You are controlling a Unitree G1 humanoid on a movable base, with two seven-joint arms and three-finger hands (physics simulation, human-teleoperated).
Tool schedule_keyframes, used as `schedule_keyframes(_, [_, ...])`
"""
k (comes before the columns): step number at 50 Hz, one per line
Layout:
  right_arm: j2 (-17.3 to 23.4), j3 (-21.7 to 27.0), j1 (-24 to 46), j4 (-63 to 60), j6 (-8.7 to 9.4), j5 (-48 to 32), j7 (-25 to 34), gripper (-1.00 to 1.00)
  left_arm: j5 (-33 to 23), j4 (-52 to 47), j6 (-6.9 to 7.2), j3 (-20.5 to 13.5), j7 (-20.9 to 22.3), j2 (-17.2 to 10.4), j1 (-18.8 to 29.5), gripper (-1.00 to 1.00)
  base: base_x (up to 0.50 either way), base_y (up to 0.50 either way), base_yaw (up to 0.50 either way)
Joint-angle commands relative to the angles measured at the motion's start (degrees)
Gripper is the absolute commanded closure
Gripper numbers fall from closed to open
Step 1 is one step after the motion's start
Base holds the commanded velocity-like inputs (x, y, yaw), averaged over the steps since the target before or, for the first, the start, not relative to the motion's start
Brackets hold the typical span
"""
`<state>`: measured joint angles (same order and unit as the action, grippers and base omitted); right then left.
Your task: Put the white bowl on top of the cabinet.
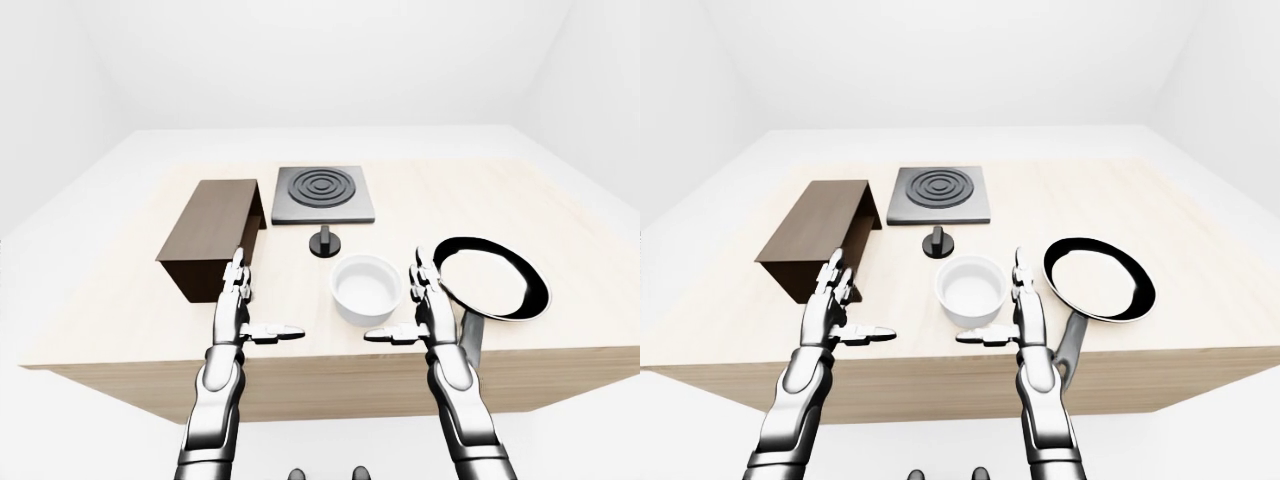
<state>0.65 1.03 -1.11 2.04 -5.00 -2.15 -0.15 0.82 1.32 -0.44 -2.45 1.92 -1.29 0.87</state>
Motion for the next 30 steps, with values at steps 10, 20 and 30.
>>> schedule_keyframes(10, [-0.1, 0.1, 0.4, -0.6, 1.22, 0.7, 0.4, -1.00, -2.1, 1.9, 0.14, 1.2, -0.4, 0.2, 0.6, -1.00, 0.00, 0.14, 0.00])
schedule_keyframes(20, [0.1, 0.8, 0.7, -1.0, 1.51, 0.3, -1.1, -1.00, -9.4, 1.6, 2.35, 3.7, -5.8, 1.3, 2.5, -1.00, 0.00, 0.00, 0.00])
schedule_keyframes(30, [1.6, 3.5, 1.5, -3.1, 3.59, 0.4, -1.7, -1.00, -17.1, -1.3, 5.44, 9.3, -8.8, 4.0, 5.2, -1.00, 0.00, 0.00, 0.00])
